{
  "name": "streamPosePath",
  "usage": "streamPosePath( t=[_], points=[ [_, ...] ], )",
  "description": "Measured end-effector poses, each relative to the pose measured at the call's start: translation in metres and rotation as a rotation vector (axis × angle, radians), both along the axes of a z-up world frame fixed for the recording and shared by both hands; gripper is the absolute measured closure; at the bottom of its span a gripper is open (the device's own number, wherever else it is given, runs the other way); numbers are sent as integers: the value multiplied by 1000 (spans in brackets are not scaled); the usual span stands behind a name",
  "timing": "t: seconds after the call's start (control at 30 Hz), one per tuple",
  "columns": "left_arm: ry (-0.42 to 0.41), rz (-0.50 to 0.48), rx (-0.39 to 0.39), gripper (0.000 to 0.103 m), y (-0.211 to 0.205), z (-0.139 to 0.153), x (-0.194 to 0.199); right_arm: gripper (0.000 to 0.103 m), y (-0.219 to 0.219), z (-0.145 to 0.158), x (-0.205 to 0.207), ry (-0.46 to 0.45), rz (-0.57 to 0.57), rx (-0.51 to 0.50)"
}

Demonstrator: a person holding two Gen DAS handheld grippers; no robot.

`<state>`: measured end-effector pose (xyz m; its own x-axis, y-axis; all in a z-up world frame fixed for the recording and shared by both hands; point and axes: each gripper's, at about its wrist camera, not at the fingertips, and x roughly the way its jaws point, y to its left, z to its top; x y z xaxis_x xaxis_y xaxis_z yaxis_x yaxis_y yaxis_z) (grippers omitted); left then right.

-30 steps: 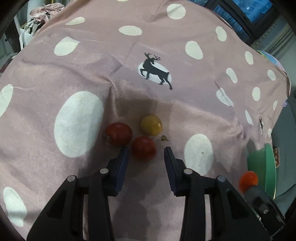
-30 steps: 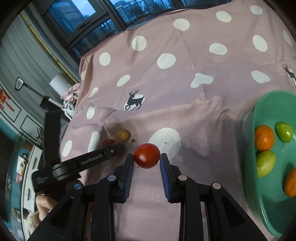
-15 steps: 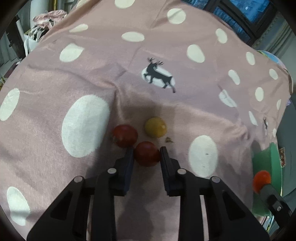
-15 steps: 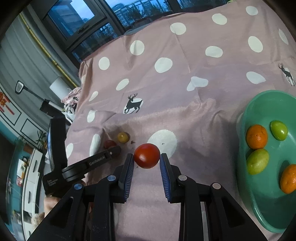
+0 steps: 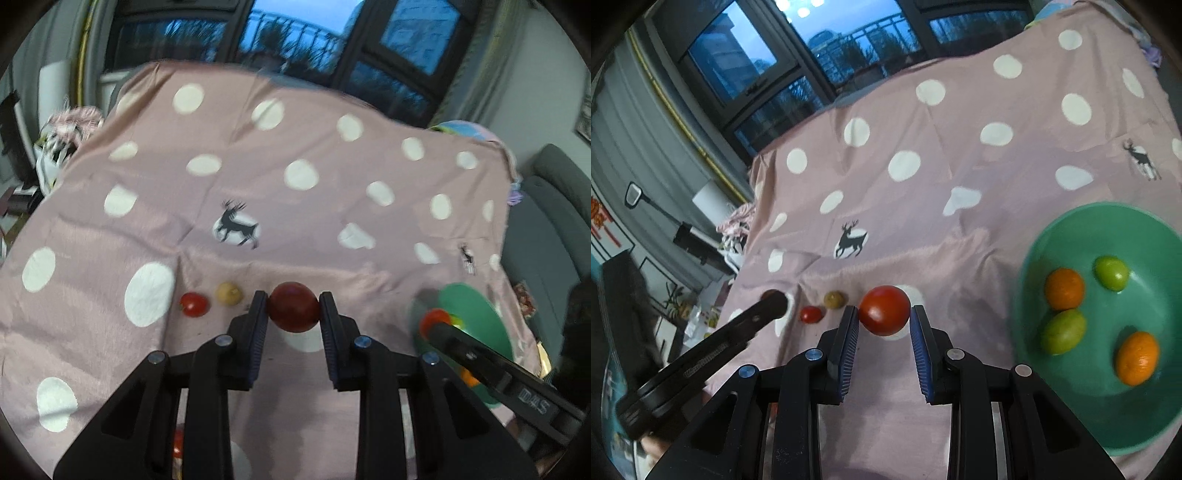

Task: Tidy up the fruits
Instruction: 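Lift the cherry tomato with the right gripper toward the green bowl while left gripper grasps another tomato, then lower both cherry tomatoes into the green bowl and open both grippers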

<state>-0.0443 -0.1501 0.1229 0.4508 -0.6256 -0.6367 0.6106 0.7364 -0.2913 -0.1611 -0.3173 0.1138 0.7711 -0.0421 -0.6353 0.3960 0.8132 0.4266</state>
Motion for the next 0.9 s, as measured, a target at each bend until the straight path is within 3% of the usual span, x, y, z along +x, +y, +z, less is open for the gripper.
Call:
streamPosePath(
  t=[0.37,0.6,0.9],
  points=[
    [-141,-143,-26,76,-23,28,-63,74,-30,27,-45,-73,-133,-41],
    [-118,-235,-28,76,-60,24,-89,74,-56,26,-69,-79,-224,-31],
    [-83,-353,5,76,-110,6,-115,73,-86,13,-96,-6,-352,-31]
  ],
)
